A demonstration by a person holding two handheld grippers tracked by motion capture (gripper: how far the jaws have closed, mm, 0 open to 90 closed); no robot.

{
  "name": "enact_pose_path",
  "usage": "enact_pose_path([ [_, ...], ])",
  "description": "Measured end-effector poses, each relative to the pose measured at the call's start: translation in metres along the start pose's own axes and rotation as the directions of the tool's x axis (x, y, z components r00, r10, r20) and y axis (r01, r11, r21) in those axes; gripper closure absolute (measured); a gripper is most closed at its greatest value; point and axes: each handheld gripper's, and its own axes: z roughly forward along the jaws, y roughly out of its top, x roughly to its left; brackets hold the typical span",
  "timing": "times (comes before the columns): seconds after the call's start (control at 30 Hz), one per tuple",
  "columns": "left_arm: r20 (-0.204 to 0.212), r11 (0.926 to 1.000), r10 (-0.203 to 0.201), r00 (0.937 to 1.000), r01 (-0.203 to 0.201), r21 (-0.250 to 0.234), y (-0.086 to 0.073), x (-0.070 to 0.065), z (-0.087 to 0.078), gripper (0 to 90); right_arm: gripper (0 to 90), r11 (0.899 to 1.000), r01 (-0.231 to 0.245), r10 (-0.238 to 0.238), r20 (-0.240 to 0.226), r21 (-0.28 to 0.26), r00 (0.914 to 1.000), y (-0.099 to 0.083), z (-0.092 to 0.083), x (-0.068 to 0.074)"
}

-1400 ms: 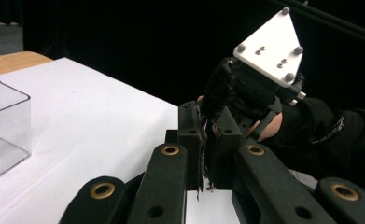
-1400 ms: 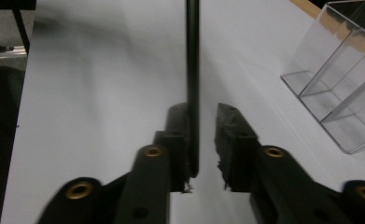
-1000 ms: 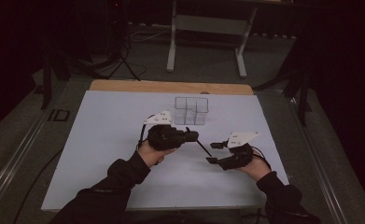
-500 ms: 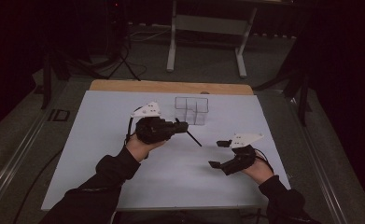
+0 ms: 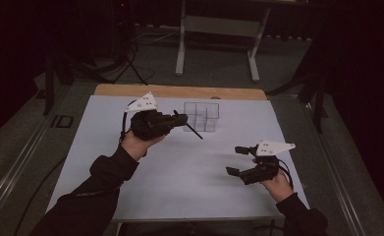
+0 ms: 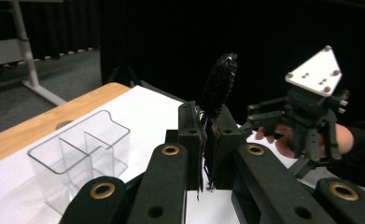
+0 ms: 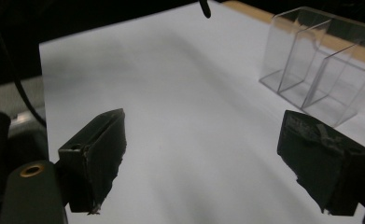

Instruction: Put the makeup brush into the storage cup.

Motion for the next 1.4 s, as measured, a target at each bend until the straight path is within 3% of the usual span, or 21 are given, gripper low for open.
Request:
enact_pose_path([
  [0.33,-0.076,0.9989,0.043,0.9962,-0.044,-0.013,0.023,0.010,-0.003,86.5,14.6,0.995,-0.075,0.075,0.005,-0.065,0.9971,-0.004,-0.011,-0.003],
  [0.57,-0.122,0.9986,0.048,0.9914,-0.050,-0.016,0.031,0.018,0.002,86.4,14.7,0.996,-0.066,0.067,0.022,-0.067,0.9975,-0.003,-0.012,-0.004],
  [0.83,-0.192,0.9974,0.071,0.9788,-0.072,0.001,0.041,0.026,0.012,86.4,14.6,0.996,-0.061,0.062,0.018,-0.072,0.9979,-0.003,-0.012,-0.004],
  [0.9,-0.219,0.9966,0.082,0.9722,-0.081,0.011,0.044,0.028,0.014,86.4,14.6,0.995,-0.063,0.064,0.016,-0.076,0.9978,-0.003,-0.012,-0.004],
  [1.1,-0.266,0.9978,0.066,0.9617,-0.061,0.026,0.047,0.039,0.023,86.4,14.6,0.996,-0.055,0.056,0.013,-0.072,0.9984,-0.003,-0.011,-0.003],
  [1.13,-0.279,0.9975,0.069,0.9578,-0.062,0.034,0.047,0.040,0.025,86.4,14.6,0.996,-0.057,0.058,0.010,-0.074,0.9983,-0.003,-0.011,-0.003],
  [1.17,-0.279,0.9975,0.067,0.9581,-0.057,0.041,0.047,0.042,0.027,86.4,14.6,0.996,-0.057,0.058,0.009,-0.075,0.9983,-0.003,-0.011,-0.003],
  [1.23,-0.299,0.9968,0.072,0.9517,-0.058,0.054,0.047,0.044,0.031,86.4,14.6,0.995,-0.058,0.059,0.008,-0.076,0.9982,-0.004,-0.010,-0.003],
  [1.4,-0.313,0.9970,0.062,0.9478,-0.044,0.063,0.045,0.051,0.040,86.3,14.6,0.996,-0.055,0.056,0.006,-0.072,0.9984,-0.004,-0.010,-0.003],
])
